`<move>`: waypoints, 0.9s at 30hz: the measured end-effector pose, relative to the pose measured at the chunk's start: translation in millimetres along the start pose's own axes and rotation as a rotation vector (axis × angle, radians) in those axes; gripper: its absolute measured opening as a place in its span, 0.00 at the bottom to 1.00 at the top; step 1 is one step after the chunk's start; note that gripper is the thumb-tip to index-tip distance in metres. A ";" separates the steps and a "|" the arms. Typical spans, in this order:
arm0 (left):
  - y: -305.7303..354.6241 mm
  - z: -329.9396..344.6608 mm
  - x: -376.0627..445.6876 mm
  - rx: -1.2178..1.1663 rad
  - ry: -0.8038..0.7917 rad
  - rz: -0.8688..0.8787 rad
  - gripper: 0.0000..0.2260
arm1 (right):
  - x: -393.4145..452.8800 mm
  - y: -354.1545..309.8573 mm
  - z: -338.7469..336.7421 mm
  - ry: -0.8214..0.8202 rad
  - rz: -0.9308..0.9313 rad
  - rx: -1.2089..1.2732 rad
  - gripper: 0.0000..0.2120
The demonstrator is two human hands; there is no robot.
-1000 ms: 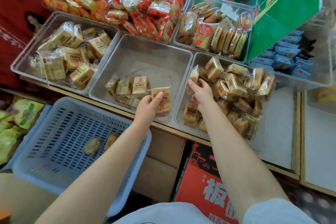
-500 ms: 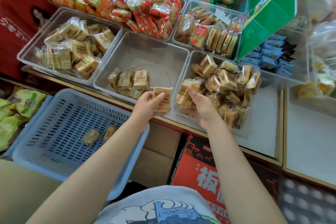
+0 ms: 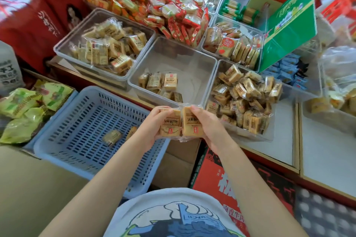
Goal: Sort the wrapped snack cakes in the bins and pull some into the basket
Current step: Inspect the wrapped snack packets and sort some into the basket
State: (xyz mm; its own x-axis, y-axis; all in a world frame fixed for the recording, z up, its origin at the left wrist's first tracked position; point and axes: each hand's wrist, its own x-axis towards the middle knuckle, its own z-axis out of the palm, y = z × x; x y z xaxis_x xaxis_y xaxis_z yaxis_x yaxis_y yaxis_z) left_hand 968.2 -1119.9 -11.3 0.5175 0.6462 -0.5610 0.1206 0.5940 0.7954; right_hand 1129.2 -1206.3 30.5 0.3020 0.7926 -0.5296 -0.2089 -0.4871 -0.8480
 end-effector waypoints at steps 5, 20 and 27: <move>-10.7 -26.5 -15.5 -0.008 0.000 0.050 0.07 | -11.1 11.8 28.9 0.031 0.022 -0.031 0.10; -3.8 -69.0 -51.7 0.122 -0.065 0.170 0.05 | -30.0 20.2 83.7 0.038 -0.079 -0.258 0.04; 3.7 -72.2 -60.4 0.207 -0.062 0.158 0.06 | -30.3 18.6 91.5 0.053 -0.059 -0.301 0.03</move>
State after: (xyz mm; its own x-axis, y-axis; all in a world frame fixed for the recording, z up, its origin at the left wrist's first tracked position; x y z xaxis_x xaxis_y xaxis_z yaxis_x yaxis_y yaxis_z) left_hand 876.2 -1122.1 9.0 0.5938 0.6888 -0.4159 0.2012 0.3734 0.9056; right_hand 1031.0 -1205.8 32.6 0.3550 0.8065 -0.4728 0.0925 -0.5336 -0.8407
